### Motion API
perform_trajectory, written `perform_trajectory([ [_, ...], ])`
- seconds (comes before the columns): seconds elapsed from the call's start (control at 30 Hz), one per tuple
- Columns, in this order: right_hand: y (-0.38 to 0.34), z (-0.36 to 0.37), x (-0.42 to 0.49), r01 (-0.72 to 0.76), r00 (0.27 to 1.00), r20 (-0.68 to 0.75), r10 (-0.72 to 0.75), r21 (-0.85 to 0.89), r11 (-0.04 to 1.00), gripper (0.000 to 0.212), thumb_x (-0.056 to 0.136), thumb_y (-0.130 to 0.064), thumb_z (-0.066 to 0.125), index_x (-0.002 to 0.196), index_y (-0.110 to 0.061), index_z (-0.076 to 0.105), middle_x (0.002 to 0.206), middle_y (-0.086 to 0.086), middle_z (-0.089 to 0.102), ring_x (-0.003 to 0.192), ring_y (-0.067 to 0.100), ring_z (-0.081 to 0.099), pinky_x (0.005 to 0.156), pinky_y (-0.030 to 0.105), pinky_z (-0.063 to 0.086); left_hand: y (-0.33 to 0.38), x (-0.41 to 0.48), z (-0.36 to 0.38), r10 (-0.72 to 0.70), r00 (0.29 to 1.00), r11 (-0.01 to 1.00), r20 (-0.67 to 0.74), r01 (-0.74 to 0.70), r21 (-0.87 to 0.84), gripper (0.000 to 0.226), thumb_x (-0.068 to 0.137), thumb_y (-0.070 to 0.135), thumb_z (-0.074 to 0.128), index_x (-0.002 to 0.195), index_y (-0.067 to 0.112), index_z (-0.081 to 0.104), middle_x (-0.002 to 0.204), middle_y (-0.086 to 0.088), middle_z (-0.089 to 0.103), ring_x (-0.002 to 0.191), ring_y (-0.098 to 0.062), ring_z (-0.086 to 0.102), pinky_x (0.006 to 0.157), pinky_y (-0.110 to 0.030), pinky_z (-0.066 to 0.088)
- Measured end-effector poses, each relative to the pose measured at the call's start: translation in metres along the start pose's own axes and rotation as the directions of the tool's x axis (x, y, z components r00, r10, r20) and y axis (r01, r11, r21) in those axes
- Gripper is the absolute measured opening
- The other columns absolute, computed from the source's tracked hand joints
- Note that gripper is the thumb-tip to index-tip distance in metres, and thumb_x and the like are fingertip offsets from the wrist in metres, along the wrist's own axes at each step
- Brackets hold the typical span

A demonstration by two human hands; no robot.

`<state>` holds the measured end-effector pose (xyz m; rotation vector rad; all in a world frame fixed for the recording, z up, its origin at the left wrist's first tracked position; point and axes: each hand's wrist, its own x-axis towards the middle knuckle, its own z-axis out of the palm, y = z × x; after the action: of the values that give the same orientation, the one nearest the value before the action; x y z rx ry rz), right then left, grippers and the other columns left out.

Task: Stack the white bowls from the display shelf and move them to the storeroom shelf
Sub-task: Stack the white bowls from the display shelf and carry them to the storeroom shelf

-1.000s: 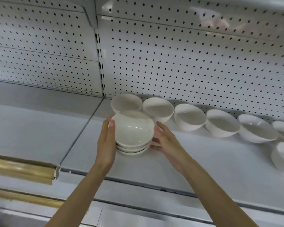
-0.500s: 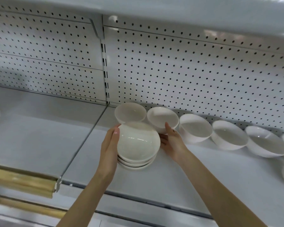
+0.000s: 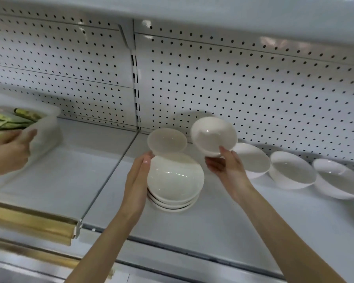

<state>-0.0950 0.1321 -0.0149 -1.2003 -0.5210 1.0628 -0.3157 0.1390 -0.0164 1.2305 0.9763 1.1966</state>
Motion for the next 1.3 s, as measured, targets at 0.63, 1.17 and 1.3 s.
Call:
perform_trajectory([
  [0.63,-0.049,0.027,-0.075,0.034,0.885,0.460,0.078,-0.229,0.973,0.056,0.080,-0.026,0.055,0.133,-0.027,0.039,0.069,0.020,0.064,0.062,0.030,0.062,0.057,0.030,0.051,0.035,0.002,0.023,0.162,0.984,0.983,0.080,-0.167,0.069,0.051,0.098,0.057,0.024,0.133,0.030,0.049,0.122,0.022,0.060,0.114,0.012,0.053,0.088,-0.004,0.042],
  [1.17,-0.012,0.019,-0.067,0.452,0.886,0.422,-0.192,-0.693,0.561,0.082,0.053,-0.067,0.062,0.129,-0.041,0.046,0.125,-0.004,0.050,0.112,0.001,0.046,0.082,0.005,0.039,0.017,-0.019,0.012,0.123,0.992,0.985,0.036,-0.127,0.121,0.027,0.101,0.044,0.025,0.124,0.042,0.040,0.112,0.034,0.048,0.096,0.033,0.046,0.075,0.007,0.033],
  [1.3,-0.004,0.016,-0.069,0.426,0.893,0.418,-0.168,-0.660,0.619,0.083,0.054,-0.066,0.065,0.131,-0.045,0.042,0.129,-0.006,0.049,0.123,0.006,0.045,0.103,0.027,0.042,0.006,-0.017,0.009,0.134,0.990,0.983,0.033,-0.137,0.118,0.048,0.097,0.049,0.025,0.136,0.029,0.045,0.125,0.019,0.056,0.110,0.013,0.053,0.081,-0.001,0.041],
])
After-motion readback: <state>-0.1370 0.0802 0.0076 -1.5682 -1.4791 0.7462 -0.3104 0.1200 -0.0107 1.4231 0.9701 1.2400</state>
